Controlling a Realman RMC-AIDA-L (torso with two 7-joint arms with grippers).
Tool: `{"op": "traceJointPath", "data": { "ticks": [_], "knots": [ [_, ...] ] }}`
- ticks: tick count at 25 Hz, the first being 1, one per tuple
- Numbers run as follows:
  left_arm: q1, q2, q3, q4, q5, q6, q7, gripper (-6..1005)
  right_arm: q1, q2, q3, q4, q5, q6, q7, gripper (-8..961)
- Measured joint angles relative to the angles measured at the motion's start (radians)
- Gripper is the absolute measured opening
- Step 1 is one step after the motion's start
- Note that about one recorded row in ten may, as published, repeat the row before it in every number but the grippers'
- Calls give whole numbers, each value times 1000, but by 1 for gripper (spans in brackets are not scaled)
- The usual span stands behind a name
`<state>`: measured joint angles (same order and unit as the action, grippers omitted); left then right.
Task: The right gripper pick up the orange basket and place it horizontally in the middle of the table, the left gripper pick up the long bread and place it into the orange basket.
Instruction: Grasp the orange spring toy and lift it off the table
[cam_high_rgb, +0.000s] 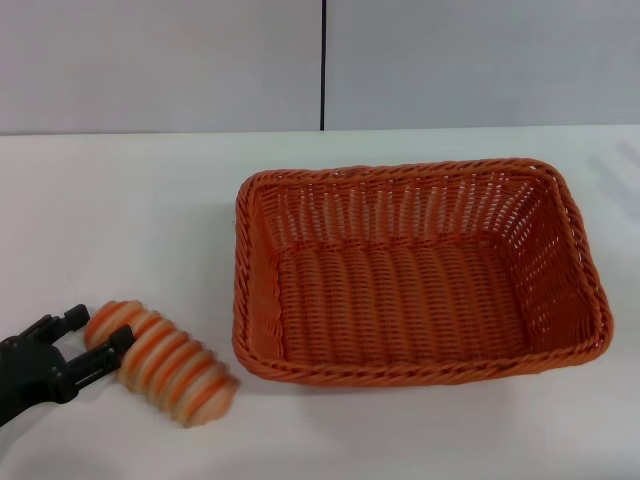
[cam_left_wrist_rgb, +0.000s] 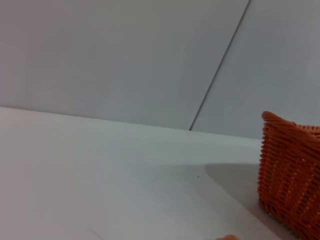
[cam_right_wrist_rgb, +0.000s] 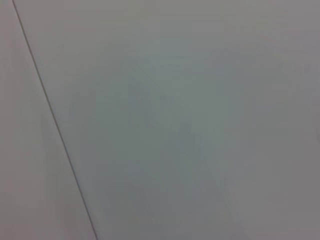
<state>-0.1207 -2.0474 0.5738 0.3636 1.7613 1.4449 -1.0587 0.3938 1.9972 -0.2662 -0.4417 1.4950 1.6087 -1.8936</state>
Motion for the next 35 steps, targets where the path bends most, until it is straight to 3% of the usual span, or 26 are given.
{"op": "traceJointPath", "data": {
  "ticks": [14,19,35],
  "knots": [
    [0,-5,-9,0,-3,7,-2,807,-5,0,2,0,1,-10,-1,593],
    [3,-7,-12,0,-6,8,7,599,-6,0,2,0,2,-10,-1,592],
    [3,-8,-12,0,-8,9,9,376,-7,1,2,0,2,-12,-2,592]
  ]
}}
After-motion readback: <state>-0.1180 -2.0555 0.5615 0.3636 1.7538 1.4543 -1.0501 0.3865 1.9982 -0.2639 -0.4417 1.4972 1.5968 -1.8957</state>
